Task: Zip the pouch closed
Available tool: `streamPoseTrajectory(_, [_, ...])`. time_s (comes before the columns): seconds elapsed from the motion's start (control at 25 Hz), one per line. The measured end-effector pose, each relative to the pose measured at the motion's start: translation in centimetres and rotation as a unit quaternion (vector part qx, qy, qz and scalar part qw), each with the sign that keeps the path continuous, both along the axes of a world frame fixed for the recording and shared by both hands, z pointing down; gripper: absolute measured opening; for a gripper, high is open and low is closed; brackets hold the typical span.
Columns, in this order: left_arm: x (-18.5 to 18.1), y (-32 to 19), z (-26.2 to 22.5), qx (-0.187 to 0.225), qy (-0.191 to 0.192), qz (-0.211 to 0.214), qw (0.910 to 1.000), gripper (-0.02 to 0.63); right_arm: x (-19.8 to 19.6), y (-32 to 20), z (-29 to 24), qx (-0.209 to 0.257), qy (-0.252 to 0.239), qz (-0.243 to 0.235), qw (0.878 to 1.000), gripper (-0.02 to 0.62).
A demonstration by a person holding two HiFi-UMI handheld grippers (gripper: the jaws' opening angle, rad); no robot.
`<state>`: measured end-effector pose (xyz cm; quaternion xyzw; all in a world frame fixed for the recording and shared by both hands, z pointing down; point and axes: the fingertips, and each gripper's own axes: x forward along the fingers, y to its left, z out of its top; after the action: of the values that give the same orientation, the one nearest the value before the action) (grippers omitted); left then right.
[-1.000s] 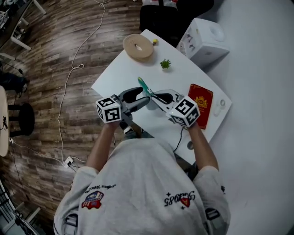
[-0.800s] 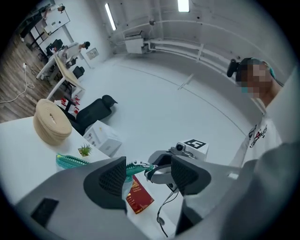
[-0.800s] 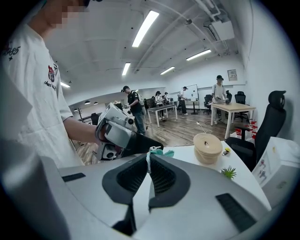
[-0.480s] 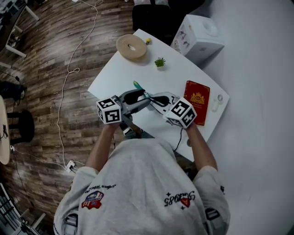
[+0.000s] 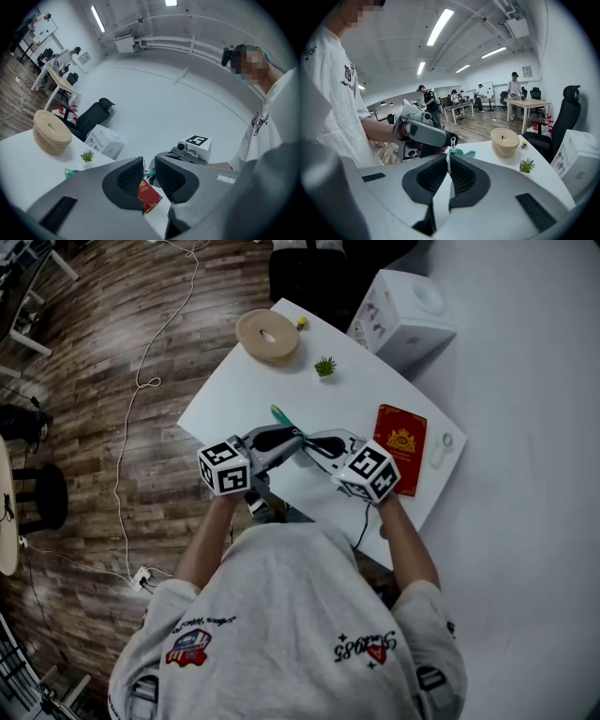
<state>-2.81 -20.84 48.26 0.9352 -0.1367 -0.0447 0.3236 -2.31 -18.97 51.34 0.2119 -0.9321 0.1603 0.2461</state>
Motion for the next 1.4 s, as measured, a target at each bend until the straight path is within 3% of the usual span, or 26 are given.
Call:
streamPoseTrajectory(0.16, [-0.3, -0.5, 0.3, 0.021, -0.029, -0.019, 0.9992, 0.017, -0.1, 0.1, 0.0, -0.002, -0.001, 0.001, 1.000, 0.021])
streamPoseTrajectory(0.44, [-0.2, -0.7, 0.6, 0.057, -0.058, -0.026, 0.9963, 0.011, 0.0, -0.1, 0.4, -0.004, -0.002, 0.003, 1.000, 0.021])
streamPoseTrajectory(1.04, [-1.7, -1.5, 1.6, 0.064, -0.097, -0.051, 0.9919, 0.011, -1.1, 0.5, 0.7, -0.014, 0.000, -0.012, 1.000, 0.020])
streamPoseTrajectory(1.4, [-3.4, -2.8, 3.4, 0.041, -0.128, -0.089, 0.9869, 0.011, -1.4, 1.2, 0.5, -0.015, -0.006, -0.024, 1.000, 0.020])
